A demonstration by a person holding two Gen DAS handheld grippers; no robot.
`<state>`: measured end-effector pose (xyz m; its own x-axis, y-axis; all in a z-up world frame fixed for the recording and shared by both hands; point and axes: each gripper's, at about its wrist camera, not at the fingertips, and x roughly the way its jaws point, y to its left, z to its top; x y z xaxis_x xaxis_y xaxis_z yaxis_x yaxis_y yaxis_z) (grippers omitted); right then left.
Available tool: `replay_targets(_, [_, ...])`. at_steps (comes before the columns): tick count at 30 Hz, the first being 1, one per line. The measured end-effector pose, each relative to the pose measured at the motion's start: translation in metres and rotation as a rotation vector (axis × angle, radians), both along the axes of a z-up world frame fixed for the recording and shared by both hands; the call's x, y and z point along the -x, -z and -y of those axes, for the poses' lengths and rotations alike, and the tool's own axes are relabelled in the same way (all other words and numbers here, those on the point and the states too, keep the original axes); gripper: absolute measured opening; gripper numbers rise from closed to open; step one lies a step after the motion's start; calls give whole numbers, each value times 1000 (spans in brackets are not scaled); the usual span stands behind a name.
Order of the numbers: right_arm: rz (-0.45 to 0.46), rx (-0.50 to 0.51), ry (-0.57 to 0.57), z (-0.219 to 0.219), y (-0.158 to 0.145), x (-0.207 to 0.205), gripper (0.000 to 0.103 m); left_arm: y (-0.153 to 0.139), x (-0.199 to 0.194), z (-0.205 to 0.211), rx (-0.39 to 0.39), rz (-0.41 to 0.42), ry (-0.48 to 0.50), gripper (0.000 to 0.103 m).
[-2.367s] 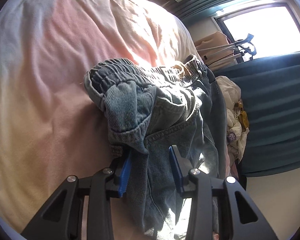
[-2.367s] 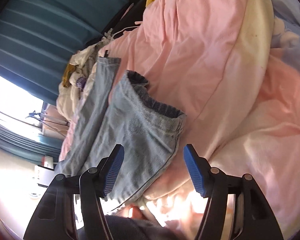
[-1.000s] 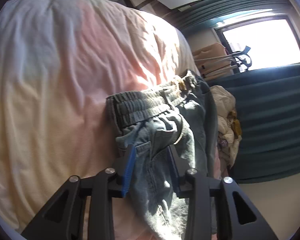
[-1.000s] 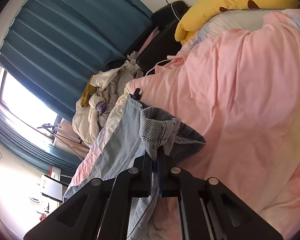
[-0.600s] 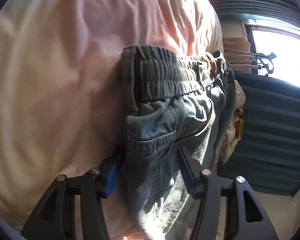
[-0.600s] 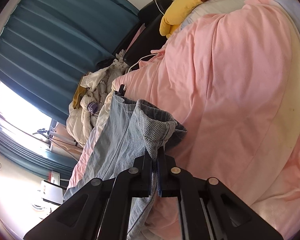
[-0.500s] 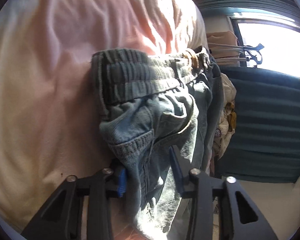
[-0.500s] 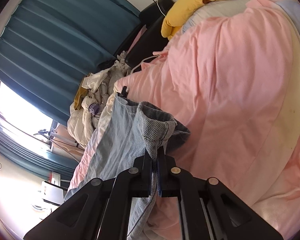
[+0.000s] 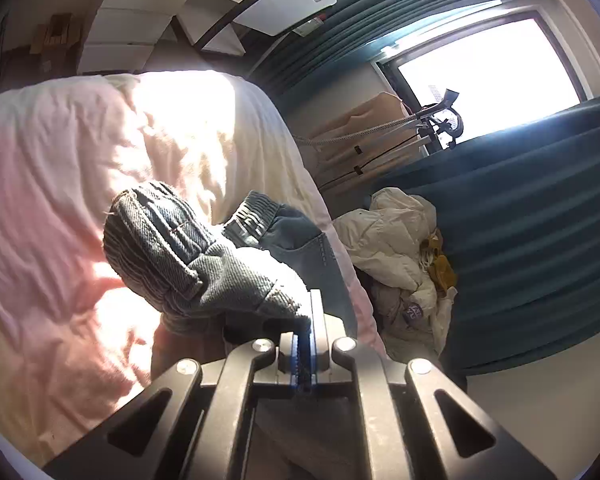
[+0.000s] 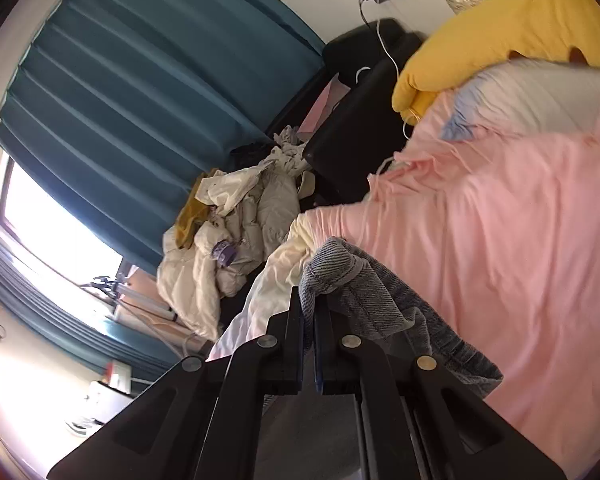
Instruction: Fold clothes
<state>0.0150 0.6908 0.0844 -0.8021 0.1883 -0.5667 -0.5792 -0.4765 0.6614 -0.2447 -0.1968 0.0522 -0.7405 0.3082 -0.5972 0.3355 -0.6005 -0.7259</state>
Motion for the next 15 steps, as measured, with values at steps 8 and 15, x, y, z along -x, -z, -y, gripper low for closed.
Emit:
replay_targets(8, [151, -29, -5, -37, 67, 115, 2, 47, 142, -59, 159, 108, 5, 3])
replay_targets(15, [227, -55, -31, -56, 130, 169, 2, 103, 228, -96, 276, 193, 53, 4])
